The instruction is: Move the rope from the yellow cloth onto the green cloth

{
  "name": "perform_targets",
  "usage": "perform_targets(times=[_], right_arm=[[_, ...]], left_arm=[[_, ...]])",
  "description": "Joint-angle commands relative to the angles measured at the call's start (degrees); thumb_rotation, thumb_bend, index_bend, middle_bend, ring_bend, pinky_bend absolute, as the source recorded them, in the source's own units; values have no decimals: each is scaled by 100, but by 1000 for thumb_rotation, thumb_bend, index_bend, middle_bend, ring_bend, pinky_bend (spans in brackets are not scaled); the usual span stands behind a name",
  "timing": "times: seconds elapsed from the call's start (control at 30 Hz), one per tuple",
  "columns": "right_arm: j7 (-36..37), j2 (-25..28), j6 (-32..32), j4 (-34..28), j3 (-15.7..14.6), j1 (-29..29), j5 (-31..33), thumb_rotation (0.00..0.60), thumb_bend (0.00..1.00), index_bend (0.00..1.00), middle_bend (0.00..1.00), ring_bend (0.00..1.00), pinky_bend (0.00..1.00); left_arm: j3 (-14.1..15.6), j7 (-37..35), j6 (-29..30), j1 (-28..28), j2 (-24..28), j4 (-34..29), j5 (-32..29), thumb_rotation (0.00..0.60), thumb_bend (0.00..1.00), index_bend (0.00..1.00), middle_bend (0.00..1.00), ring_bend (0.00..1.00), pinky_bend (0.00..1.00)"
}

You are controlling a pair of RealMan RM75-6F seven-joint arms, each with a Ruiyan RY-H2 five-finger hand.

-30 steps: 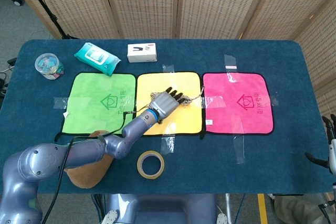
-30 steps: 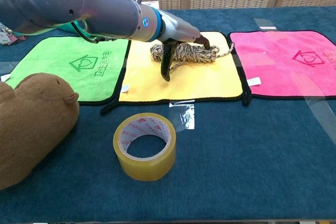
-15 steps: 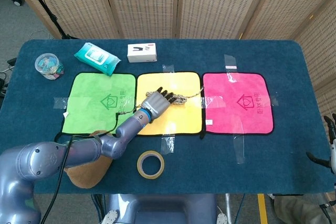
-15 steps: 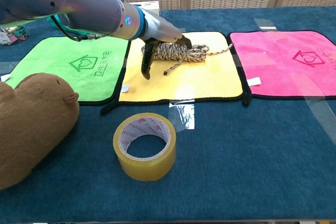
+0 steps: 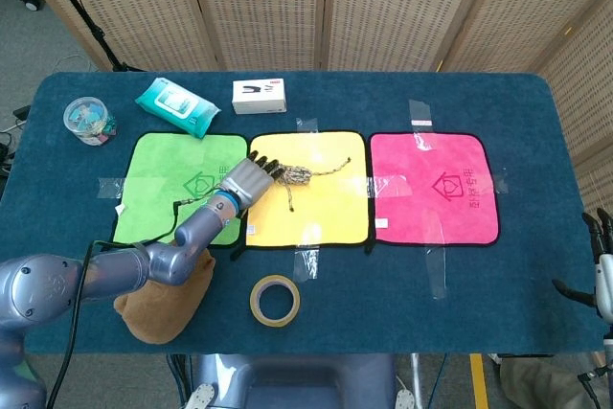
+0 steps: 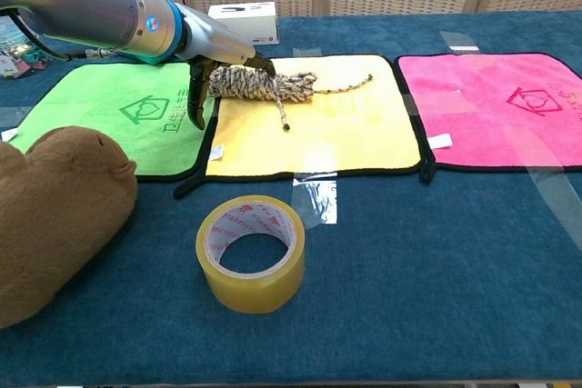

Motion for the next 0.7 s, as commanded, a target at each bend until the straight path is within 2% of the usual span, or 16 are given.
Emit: perform_targets(times=[0.03, 0.4, 0.7], right_arm=[[-12, -6, -10, -14, -12, 4, -11, 600, 0, 0, 0, 0, 0], [-82, -36, -41, -56, -63, 30, -83, 600, 0, 0, 0, 0, 0], [-127, -59, -69, -88, -109, 49, -143, 600, 0, 0, 0, 0, 0]], left_arm=[[38, -136, -19, 138, 134, -52, 181, 600, 111, 0, 0, 0, 0], [193, -432, 9, 526, 550, -244, 600, 600, 110, 0, 0, 0, 0], [67, -906, 60, 984, 858, -368, 1353, 600, 110, 0, 0, 0, 0]])
